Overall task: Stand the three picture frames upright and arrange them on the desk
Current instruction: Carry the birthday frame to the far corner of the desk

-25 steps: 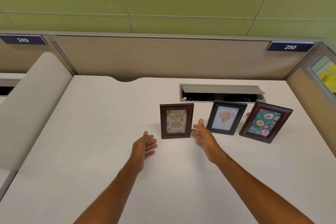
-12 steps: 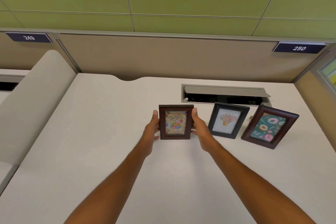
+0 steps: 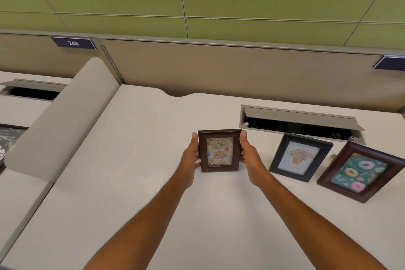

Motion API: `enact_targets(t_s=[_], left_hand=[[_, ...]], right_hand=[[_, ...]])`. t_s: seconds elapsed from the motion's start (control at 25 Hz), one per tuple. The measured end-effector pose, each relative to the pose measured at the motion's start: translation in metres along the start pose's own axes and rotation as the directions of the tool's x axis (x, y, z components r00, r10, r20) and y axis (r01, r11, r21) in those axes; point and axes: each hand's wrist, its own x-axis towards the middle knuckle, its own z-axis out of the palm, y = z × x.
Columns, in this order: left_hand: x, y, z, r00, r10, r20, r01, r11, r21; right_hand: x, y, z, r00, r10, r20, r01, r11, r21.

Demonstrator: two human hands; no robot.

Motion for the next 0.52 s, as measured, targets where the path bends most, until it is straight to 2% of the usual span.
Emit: enact_targets(t_s=[0.28, 0.52], left_hand=[[0.017, 0.034, -0.072, 0.994, 0.029, -0.107, -0.037, 0.997, -0.07], [0.052, 0.064, -0.159, 0.976, 0.048, -0.214, -0.078, 0.988, -0.136]], right_hand=[[0.029, -0.031, 0.079, 0.998, 0.002, 0.065, 0.001, 0.999, -0.052], [0.075, -0.066, 0.175, 0.979, -0.027, 0.202, 0.054, 0.991, -0.126]])
